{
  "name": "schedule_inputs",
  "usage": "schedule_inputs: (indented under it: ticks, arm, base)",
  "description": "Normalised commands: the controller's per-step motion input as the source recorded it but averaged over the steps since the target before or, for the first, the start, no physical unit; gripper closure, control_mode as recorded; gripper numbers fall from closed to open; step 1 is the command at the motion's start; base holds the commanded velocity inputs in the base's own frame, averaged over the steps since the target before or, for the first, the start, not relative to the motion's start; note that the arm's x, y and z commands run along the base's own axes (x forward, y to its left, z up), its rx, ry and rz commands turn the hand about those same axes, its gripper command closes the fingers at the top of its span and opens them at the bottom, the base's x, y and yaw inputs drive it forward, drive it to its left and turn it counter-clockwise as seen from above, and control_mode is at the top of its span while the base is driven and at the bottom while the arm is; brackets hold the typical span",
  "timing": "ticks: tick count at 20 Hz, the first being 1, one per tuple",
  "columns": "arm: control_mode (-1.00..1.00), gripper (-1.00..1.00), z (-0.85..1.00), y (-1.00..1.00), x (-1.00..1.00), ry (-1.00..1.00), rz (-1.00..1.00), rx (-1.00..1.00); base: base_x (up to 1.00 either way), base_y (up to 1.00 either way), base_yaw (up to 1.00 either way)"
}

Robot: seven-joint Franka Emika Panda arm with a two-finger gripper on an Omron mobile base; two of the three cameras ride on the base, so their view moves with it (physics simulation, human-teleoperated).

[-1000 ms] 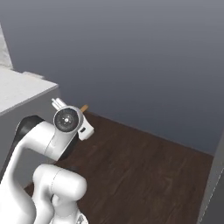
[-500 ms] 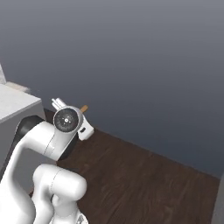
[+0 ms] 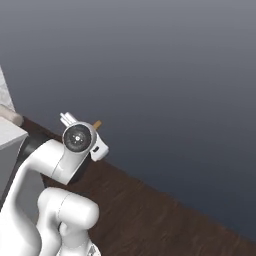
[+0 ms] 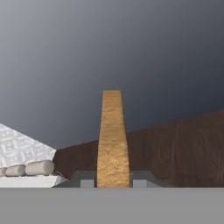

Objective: Start the toaster. Once the lever pops up, take the bread to the plate on the dining counter.

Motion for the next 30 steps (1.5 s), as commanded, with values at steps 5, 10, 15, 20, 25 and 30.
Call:
schedule_inputs:
  ticks: [5, 10, 15, 20, 25, 30]
  arm:
    - [1.0, 1.0, 0.0, 0.0, 0.0, 0.0, 0.0, 0.0]
    - [1.0, 1.0, 0.0, 0.0, 0.0, 0.0, 0.0, 0.0]
    - [1.0, 1.0, 0.0, 0.0, 0.0, 0.0, 0.0, 0.0]
    - [1.0, 1.0, 0.0, 0.0, 0.0, 0.0, 0.0, 0.0]
    - [1.0, 1.0, 0.0, 0.0, 0.0, 0.0, 0.0, 0.0]
    - [1.0, 1.0, 0.0, 0.0, 0.0, 0.0, 0.0, 0.0]
  base:
    - [1.0, 0.0, 0.29]
    - [1.0, 0.0, 0.34]
    - [1.0, 0.0, 0.39]
    - [1.0, 0.09, 0.46]
    - [1.0, 0.13, 0.48]
    - [1.0, 0.0, 0.49]
